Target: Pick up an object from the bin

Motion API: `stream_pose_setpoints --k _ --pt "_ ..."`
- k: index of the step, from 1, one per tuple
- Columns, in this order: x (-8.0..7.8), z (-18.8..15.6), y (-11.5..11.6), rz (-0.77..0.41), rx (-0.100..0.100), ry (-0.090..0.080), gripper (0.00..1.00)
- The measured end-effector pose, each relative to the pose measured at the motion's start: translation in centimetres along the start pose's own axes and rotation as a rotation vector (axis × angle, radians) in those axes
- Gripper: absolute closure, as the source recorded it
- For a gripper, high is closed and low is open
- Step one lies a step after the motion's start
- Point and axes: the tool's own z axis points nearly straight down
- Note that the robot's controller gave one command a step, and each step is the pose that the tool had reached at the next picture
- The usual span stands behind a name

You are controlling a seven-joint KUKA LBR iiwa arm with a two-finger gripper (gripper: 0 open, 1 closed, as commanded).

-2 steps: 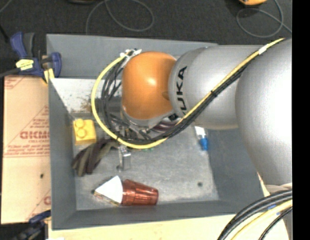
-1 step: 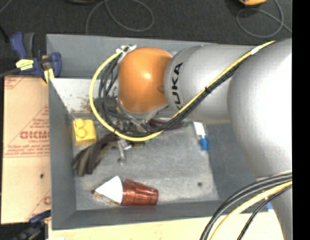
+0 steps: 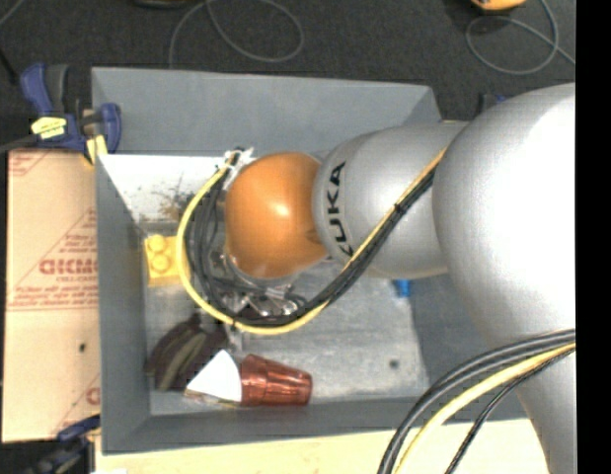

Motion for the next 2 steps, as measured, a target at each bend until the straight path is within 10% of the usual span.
stream_pose_setpoints --k 2 --pt "1.0 -4.0 -0.2 0.001 -0.003 0.006 1.0"
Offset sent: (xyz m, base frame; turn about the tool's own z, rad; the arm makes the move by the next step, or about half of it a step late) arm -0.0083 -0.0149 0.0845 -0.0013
